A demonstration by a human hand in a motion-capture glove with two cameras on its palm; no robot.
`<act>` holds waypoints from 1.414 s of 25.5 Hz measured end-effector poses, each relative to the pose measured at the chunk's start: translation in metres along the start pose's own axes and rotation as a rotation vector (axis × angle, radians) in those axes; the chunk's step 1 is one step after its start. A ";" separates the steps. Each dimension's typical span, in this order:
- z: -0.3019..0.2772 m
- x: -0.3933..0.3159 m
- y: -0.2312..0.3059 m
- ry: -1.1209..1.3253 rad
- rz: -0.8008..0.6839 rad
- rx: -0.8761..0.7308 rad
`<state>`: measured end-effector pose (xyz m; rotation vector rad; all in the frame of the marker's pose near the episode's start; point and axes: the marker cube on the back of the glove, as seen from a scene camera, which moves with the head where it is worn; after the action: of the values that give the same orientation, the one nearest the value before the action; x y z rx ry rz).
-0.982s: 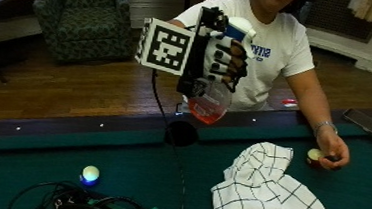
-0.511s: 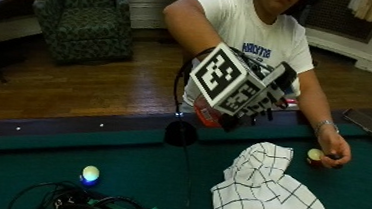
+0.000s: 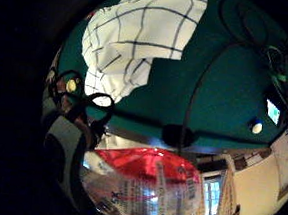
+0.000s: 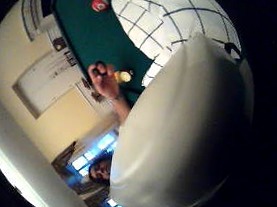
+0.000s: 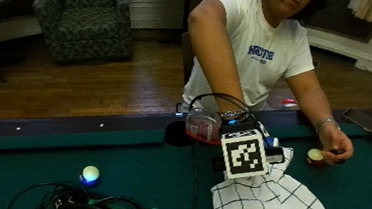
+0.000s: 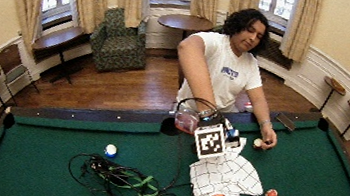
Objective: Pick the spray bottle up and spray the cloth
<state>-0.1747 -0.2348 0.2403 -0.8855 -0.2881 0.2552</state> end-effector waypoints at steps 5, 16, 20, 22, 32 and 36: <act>0.030 0.003 -0.013 0.078 0.061 -0.131; 0.077 0.019 -0.026 0.185 0.133 -0.250; 0.067 0.012 -0.021 0.172 0.114 -0.220; 0.054 0.000 -0.015 0.151 0.077 -0.182; -0.047 -0.130 0.046 -0.163 -0.349 0.086; -0.071 -0.170 0.069 -0.211 -0.528 0.205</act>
<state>-0.3152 -0.3011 0.1199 -0.5541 -0.6661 -0.1137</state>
